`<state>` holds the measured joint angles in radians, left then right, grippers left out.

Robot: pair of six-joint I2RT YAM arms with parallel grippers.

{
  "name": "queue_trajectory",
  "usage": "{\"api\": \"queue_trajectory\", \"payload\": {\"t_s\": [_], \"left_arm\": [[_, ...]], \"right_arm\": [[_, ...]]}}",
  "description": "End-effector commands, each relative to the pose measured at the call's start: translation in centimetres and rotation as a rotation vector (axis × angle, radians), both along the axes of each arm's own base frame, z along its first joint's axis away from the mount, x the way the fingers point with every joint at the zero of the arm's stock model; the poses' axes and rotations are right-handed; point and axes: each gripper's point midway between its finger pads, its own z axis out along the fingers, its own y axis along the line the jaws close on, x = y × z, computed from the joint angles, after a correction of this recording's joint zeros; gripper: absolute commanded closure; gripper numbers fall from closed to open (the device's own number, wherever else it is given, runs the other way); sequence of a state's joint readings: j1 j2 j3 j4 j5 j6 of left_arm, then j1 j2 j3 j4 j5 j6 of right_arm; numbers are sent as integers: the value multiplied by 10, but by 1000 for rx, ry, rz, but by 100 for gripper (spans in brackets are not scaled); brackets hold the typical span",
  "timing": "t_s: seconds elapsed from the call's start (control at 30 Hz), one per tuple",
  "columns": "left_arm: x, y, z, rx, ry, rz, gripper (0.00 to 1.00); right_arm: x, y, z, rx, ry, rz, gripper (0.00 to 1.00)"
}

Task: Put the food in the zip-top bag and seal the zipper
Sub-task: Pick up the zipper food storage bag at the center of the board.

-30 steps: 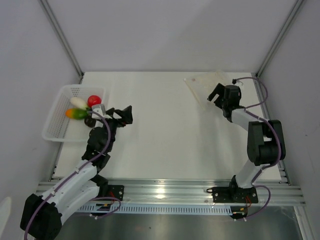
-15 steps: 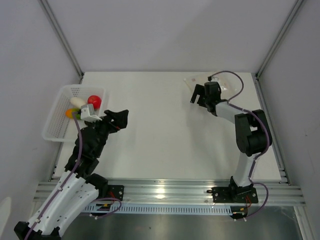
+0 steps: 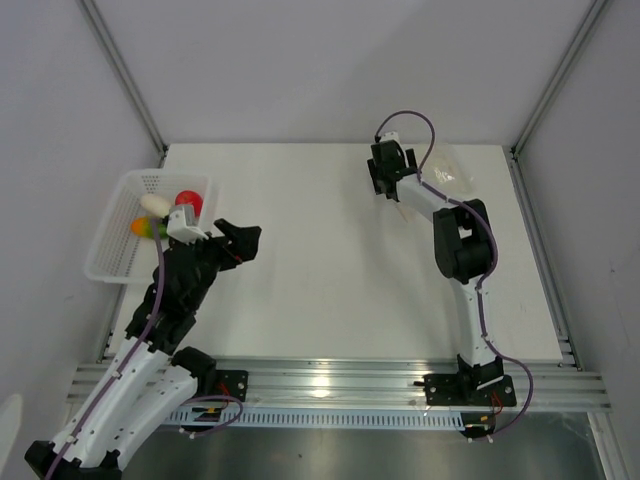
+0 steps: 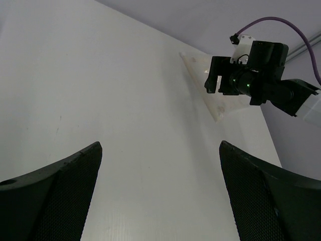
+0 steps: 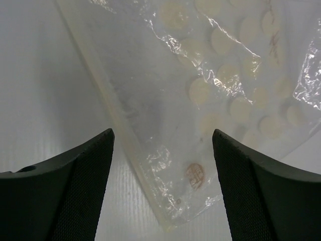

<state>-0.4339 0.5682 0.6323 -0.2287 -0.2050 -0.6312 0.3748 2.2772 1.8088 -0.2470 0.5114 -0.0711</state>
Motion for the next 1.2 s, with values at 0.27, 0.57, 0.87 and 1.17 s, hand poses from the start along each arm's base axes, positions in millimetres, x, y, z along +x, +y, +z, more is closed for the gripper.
{"api": "queue_trajectory", "payload": {"t_s": [0.27, 0.57, 0.87, 1.17], "left_arm": [[-5, -13, 14, -22, -27, -77, 1], [-7, -16, 17, -36, -34, -95, 0], [-9, -16, 17, -48, -33, -96, 0], [-8, -17, 8, -42, -14, -99, 0]], "right_arm": [[6, -7, 3, -194, 14, 18, 31], [1, 9, 4, -191, -6, 74, 30], [-3, 8, -8, -203, 16, 75, 30], [4, -7, -10, -269, -1, 34, 37]]}}
